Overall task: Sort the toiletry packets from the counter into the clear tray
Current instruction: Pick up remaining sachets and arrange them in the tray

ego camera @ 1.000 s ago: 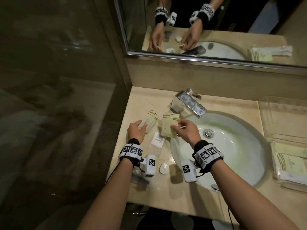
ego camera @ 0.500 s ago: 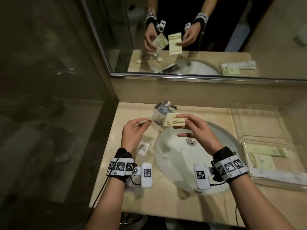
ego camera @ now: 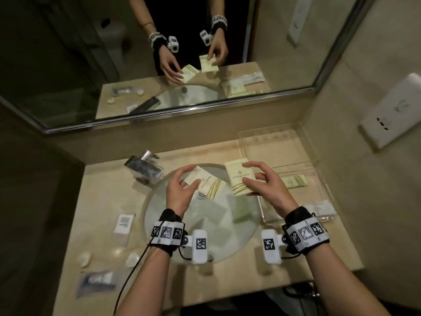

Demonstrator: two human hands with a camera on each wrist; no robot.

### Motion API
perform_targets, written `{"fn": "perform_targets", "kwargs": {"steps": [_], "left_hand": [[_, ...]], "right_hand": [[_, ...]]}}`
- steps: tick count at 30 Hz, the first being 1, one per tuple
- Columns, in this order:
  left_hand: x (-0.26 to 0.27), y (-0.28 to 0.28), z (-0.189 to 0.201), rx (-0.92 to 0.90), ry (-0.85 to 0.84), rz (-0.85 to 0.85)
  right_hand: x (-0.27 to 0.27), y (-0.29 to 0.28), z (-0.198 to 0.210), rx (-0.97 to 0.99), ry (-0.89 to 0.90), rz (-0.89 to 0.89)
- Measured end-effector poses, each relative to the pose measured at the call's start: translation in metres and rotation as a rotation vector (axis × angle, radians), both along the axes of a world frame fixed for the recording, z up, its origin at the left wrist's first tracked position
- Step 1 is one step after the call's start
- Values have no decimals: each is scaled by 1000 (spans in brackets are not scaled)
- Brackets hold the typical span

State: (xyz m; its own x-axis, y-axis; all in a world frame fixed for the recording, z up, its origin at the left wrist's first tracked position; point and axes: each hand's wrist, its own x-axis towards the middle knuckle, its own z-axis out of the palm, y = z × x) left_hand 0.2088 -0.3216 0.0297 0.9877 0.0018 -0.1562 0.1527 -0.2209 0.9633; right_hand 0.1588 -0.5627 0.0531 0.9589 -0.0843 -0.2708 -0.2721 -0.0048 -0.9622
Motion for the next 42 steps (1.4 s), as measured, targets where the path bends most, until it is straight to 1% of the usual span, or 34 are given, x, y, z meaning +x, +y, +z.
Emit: {"fn": "perform_targets", "kwargs": {"steps": [3,7,10,12,16,19,21,23,27,32,36,42], "left_hand": [[0,-43,-11,-25,46,4],[-4,-92,-27,-147,233,49],[-4,-123,-38,-187,333,71],[-4,-139,-44,-177,362,49],[-2,-160,-51,-82,353,-6],[2,-165,-60,17,345,-54],[4,-166,-65,54,342,-77],[5,-164,-68,33,361,-75],[7,-153,-75,-2,383,-46],[12,-139,-77,-4,376,-44],[13,-131,-79,-23,378,-54],[14,-129,-82,-38,386,-56]], "right_hand": [[-5,-45,-15,-41,42,-52],[-11,-94,-36,-80,186,-126],[-15,-121,-44,-76,236,-133],[-18,-135,-51,-74,262,-181],[-23,-153,-62,-3,290,-344],[-23,-159,-75,-40,303,-405],[-20,-156,-89,-105,327,-385],[-13,-150,-106,-127,351,-364],[2,-129,-114,-189,430,-374],[13,-116,-131,-154,542,-422],[18,-113,-132,-193,597,-476],[22,-112,-130,-325,672,-409]]}}
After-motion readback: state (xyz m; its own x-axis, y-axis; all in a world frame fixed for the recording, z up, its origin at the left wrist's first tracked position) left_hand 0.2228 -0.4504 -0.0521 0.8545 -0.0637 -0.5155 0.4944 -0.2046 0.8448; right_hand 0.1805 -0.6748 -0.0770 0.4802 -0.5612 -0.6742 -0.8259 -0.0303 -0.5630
